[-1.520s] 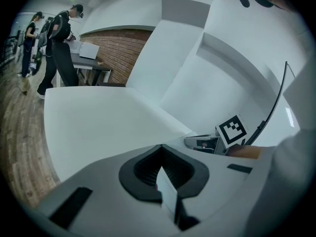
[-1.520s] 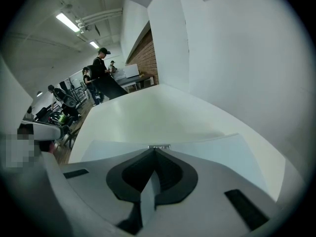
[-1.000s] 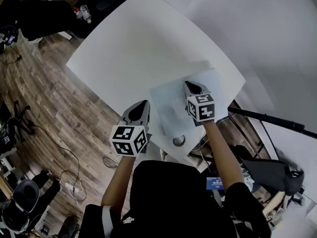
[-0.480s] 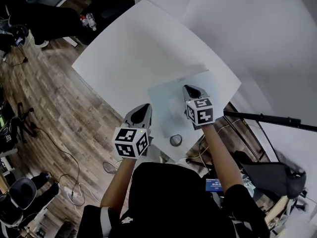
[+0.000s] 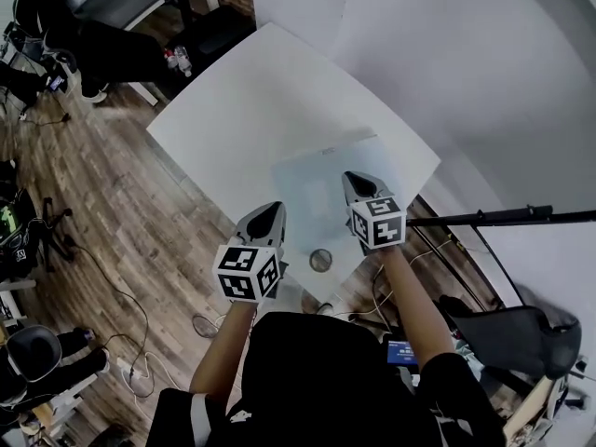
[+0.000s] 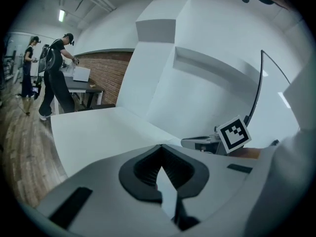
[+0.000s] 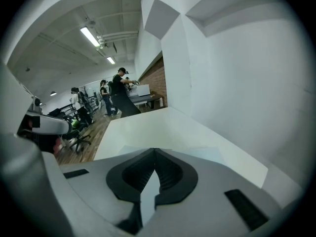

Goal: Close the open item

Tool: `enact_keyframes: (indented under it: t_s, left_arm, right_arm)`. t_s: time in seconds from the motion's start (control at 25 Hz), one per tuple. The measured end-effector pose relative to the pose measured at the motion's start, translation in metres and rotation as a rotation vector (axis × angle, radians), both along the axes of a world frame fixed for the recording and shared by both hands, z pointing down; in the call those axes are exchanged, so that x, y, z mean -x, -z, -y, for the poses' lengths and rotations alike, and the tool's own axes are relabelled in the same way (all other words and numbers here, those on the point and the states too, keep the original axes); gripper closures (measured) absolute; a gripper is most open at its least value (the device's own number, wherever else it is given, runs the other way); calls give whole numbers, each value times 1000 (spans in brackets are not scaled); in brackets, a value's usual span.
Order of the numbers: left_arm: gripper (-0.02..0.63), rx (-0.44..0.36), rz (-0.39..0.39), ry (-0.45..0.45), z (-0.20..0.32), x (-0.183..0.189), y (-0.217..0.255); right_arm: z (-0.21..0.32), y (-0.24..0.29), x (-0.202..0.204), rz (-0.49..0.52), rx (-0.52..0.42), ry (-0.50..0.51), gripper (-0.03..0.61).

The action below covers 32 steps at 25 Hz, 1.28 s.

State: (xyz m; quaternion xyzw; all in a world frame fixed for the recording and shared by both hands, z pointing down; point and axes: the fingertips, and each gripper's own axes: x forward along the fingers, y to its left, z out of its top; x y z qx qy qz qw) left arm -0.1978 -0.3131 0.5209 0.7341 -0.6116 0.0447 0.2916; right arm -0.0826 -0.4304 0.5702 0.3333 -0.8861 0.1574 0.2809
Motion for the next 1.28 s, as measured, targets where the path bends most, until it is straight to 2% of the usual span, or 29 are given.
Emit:
enact_keyframes:
  t_s: [0.12, 0.28, 0.8, 1.28]
  left_arm:
    - [603, -52, 57, -15, -10, -14, 17]
    - [603, -106, 93, 12, -29, -19, 41]
    - [603, -233, 141, 68, -90, -50, 105]
    - [603, -314, 189, 90, -129, -80, 137]
  right_arm:
    - [-12, 11, -10, 32, -17, 7, 540]
    - [-34, 28, -14, 77, -42, 25, 540]
    - [-96, 115, -54, 175, -190, 33, 540]
    - [-150, 169, -75, 267, -287, 87, 540]
